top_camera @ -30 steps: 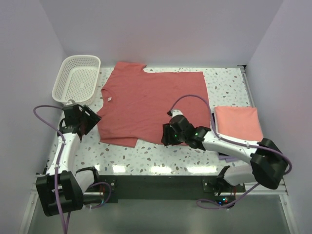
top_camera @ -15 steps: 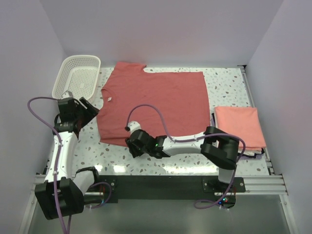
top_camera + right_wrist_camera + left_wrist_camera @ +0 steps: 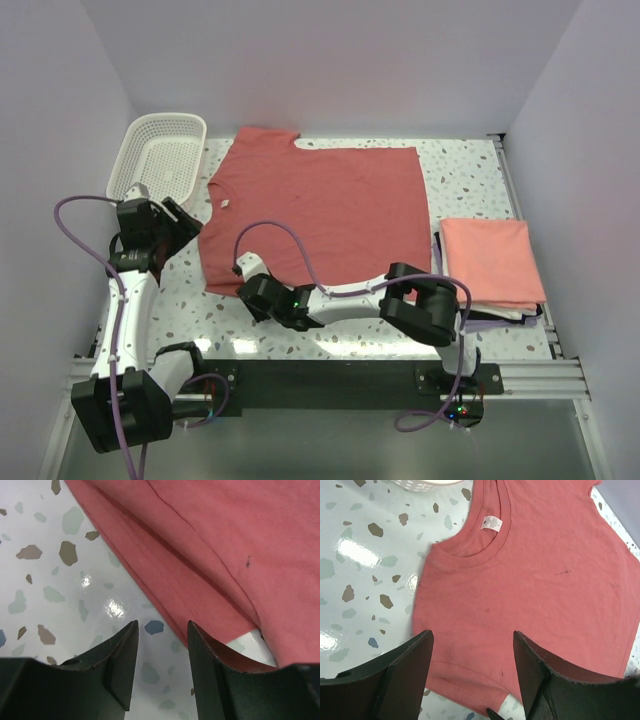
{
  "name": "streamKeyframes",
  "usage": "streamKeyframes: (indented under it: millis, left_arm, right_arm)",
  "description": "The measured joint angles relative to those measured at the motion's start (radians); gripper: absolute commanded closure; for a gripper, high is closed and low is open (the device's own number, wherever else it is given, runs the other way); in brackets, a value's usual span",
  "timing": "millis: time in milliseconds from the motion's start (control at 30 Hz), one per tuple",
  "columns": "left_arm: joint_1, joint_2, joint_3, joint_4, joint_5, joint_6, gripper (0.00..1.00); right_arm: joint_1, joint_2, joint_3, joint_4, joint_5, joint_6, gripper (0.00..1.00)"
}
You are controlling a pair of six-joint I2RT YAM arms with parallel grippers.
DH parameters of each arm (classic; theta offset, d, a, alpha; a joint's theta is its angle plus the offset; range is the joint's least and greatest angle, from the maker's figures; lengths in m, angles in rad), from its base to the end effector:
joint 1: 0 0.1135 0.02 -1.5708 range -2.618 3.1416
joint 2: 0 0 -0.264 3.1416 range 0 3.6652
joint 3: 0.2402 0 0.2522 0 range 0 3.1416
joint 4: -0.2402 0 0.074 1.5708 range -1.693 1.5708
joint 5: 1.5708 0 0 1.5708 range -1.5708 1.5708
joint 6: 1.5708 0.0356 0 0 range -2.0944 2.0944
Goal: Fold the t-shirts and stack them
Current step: Flatten the tshirt out
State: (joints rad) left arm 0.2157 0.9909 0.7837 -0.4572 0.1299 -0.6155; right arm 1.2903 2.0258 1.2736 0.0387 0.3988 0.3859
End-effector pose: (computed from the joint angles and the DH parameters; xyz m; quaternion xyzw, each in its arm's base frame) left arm 0.2095 0.0412 0.2753 -0.3362 0.8323 -0.1440 0.4166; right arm 0.1342 0.4157 0.1572 -0.3155 0.8379 0.1823 0.4064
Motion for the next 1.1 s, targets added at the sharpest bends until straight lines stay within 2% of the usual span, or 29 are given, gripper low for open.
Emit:
streamKeyframes:
  millis: [133, 200, 233, 267, 367, 433, 533, 1100]
  left_arm:
    - [0.000, 0.000, 0.000, -0.001, 0.000, 0.001, 0.30]
    - [0.000, 0.000, 0.000, -0.001, 0.000, 0.005, 0.30]
    - [0.000, 0.000, 0.000, -0.001, 0.000, 0.007, 0.30]
    - [0.000, 0.000, 0.000, -0.001, 0.000, 0.008, 0.30]
    - [0.000, -0.001, 0.000, -0.001, 0.000, 0.008, 0.30]
    - [0.000, -0.002, 0.000, -0.001, 0.000, 0.007, 0.30]
    - [0.000, -0.007, -0.004, 0.000, 0.001, 0.007, 0.30]
    - [0.000, -0.027, -0.200, 0.038, 0.060, -0.037, 0.33]
  right_arm:
    - [0.000, 0.063, 0.045, 0.006, 0.026, -0.020, 0.53]
    - [0.000, 0.070, 0.056, 0.005, 0.030, -0.021, 0.57]
    - [0.000, 0.070, 0.056, 0.004, 0.031, -0.021, 0.59]
    - [0.000, 0.069, 0.055, 0.003, 0.033, -0.020, 0.68]
    - [0.000, 0.066, 0.041, 0.013, 0.046, -0.014, 0.84]
    - [-0.001, 0.054, 0.022, 0.019, 0.052, -0.004, 0.92]
    - [-0.002, 0.022, -0.019, 0.019, 0.045, 0.014, 0.97]
    - [-0.002, -0.216, -0.283, -0.021, -0.166, 0.083, 1.00]
